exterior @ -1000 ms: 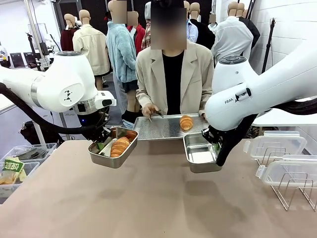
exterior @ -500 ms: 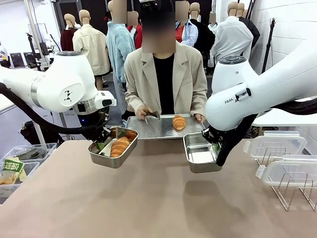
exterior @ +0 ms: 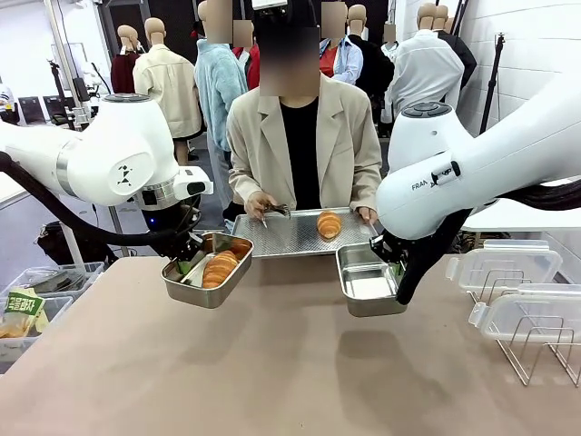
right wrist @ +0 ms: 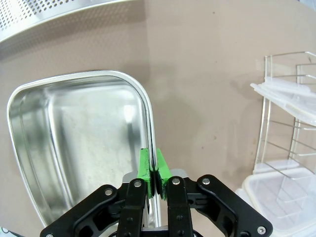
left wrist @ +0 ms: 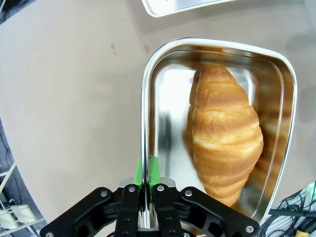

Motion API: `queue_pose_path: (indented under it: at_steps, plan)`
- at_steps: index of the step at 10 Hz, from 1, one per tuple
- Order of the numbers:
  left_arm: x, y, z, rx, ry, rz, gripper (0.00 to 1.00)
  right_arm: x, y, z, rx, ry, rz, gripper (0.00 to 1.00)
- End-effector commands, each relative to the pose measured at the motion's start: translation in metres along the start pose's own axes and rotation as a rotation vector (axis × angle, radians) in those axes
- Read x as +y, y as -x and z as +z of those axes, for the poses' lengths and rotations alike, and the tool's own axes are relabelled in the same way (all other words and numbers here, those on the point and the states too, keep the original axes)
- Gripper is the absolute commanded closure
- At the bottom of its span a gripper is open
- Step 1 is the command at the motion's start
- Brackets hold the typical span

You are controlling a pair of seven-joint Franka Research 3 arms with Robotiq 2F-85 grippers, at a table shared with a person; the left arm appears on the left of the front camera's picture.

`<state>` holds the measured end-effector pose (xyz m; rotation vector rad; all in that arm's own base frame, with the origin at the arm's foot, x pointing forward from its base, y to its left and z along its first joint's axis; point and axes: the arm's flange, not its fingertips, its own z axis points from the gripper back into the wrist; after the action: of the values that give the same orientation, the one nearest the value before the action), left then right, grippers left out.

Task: Place the bread in airtight containers.
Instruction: Once an object is inside an Airtight Container , place the container in the center of the table.

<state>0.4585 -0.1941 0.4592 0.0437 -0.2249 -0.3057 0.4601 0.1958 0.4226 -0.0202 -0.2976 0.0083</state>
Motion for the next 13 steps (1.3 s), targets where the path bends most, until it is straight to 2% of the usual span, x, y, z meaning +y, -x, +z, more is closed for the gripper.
queue_pose_path:
  at_steps: [1, 5, 8, 9, 13]
  plan:
    - [0.000, 0.000, 0.000, 0.000, 0.000, 0.000, 1.00, 0.000, -0.001, 0.002, -0.020, -0.012, 0.000, 1.00]
    - [0.036, 0.026, -0.052, 0.000, 0.044, 0.118, 1.00, 0.000, -0.001, 0.002, -0.020, -0.012, 0.000, 1.00]
    - [0.058, 0.041, -0.088, -0.070, 0.037, 0.197, 1.00, 0.000, -0.001, 0.002, -0.020, -0.012, 0.000, 1.00]
    - [0.065, 0.043, -0.100, -0.047, 0.024, 0.180, 1.00, 0.000, -0.001, 0.002, -0.020, -0.012, 0.000, 1.00]
    - [0.097, 0.036, -0.123, 0.001, 0.044, 0.249, 1.00, 0.000, -0.001, 0.002, -0.020, -0.012, 0.000, 1.00]
